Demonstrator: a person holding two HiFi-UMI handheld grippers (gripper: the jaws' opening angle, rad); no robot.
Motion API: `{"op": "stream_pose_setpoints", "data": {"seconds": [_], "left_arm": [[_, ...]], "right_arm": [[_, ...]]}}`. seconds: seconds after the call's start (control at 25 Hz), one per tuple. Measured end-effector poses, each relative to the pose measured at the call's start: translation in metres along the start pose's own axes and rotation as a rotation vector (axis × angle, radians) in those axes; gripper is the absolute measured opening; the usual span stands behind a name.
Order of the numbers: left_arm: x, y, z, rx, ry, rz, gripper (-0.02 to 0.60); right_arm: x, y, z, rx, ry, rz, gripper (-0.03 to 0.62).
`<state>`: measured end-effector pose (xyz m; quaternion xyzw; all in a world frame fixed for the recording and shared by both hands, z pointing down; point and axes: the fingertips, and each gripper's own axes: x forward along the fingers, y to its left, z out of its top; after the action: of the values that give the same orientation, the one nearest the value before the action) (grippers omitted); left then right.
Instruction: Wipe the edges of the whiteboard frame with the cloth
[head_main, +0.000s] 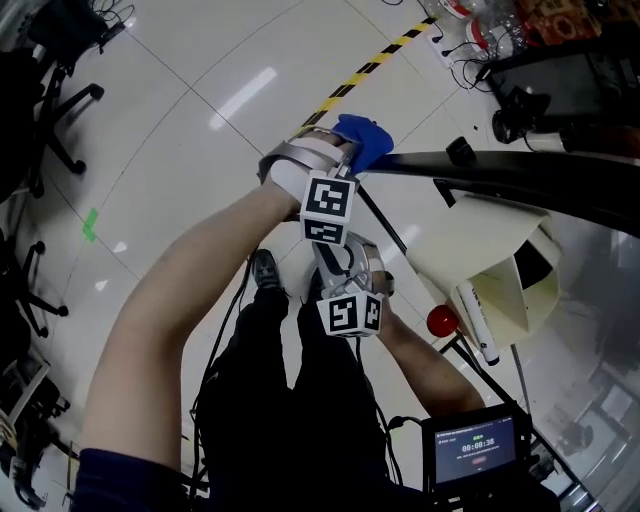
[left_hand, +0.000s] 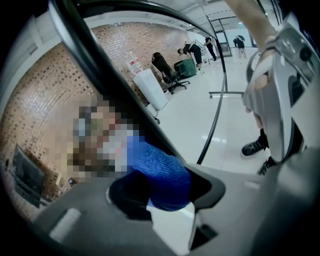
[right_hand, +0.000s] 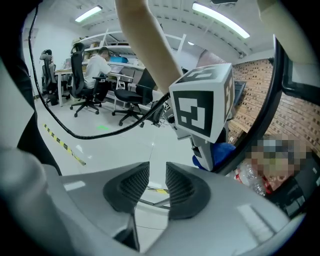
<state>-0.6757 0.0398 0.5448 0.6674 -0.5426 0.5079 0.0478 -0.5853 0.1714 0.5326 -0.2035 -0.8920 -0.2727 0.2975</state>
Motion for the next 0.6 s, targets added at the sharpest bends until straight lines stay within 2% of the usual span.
{"op": "stream_pose_setpoints", "data": {"seconds": [0.28,0.52,0.6], "left_arm": [[-0.031,0.012,0.013,0.021,0.017,0.012,0.177],[-0.054,0.026,0.030,0.072,0.011,0.024,0.176],[-0.061,0.030,0.034,0.059,0.013,0.027,0.176]], "right_arm": [[-0.016,0.005,0.035,-0.035,-0.048,0.036,0.102],[-0.029,0.000,0.055,-0.050,-0.073,0.026,0.098],[-0.034,0.001,0.065,-0.053,-0.087,0.028,0.098]]}}
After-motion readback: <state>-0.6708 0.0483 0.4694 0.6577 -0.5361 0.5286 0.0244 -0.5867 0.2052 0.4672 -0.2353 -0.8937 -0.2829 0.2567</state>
